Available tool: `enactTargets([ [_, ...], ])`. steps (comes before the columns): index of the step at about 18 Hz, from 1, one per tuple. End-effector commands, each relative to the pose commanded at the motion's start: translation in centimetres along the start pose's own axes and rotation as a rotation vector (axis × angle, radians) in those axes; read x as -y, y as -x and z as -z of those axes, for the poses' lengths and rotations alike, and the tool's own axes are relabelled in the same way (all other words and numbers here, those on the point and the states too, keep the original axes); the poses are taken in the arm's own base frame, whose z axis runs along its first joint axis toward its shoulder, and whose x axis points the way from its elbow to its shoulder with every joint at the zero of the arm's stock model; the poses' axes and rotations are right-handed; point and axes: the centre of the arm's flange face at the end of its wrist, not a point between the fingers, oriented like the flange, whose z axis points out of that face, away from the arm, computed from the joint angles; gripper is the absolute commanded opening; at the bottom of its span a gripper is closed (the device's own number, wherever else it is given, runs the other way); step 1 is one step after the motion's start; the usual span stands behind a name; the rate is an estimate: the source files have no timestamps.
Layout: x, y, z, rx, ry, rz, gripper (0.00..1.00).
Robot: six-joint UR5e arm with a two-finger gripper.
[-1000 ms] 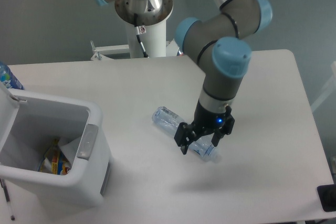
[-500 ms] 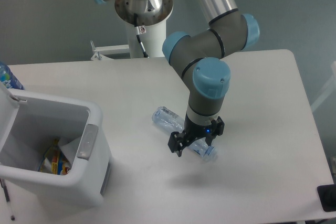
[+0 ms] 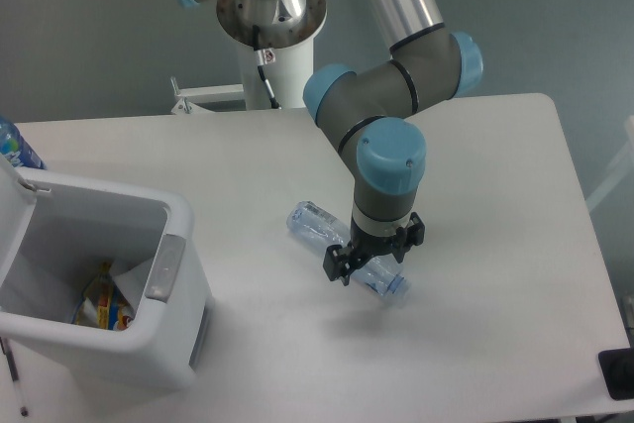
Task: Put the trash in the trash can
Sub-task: 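Lower the gripper and close it around the bottle cap end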
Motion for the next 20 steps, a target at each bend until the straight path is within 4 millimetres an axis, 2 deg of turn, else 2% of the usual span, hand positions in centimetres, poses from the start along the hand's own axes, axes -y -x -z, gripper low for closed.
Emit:
enactTargets([
  [3, 0.5, 0.0, -0.2, 0.002, -0.003, 0.02, 1.0],
  [16, 0.6, 0.5, -3.5, 0.072, 0.049, 0.057, 1.0],
  [20, 0.8, -1.0, -5.2, 0.14, 0.07, 0.048, 0.99],
])
